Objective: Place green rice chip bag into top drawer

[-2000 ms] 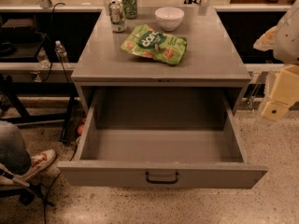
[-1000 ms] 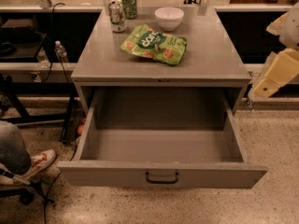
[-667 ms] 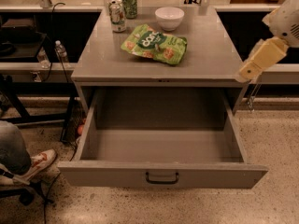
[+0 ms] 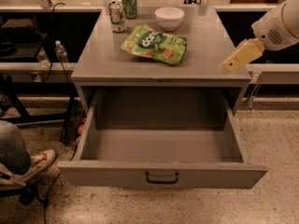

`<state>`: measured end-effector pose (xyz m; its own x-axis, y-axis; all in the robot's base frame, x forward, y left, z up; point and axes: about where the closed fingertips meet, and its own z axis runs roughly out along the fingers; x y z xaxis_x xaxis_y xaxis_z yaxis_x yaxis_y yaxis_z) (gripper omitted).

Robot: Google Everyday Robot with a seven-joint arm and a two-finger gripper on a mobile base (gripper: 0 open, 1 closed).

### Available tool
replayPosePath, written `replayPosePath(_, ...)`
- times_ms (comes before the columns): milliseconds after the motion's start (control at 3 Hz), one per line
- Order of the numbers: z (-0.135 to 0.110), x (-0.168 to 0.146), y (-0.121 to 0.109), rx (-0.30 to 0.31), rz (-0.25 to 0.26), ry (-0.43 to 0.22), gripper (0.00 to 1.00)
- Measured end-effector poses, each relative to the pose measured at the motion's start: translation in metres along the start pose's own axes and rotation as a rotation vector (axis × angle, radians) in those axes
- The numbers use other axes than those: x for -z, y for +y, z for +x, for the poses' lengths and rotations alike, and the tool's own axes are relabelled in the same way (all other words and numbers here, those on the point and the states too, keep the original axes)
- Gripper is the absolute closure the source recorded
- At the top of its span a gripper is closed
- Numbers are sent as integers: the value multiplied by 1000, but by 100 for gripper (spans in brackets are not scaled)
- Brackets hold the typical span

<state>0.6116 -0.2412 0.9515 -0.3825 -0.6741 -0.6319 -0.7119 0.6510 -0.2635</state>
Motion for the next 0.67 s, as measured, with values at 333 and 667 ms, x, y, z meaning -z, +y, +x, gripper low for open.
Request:
replayPosePath(333, -11, -17, 4, -2, -15, -32, 0)
replayPosePath(667, -34, -54, 8, -7, -51, -99, 0)
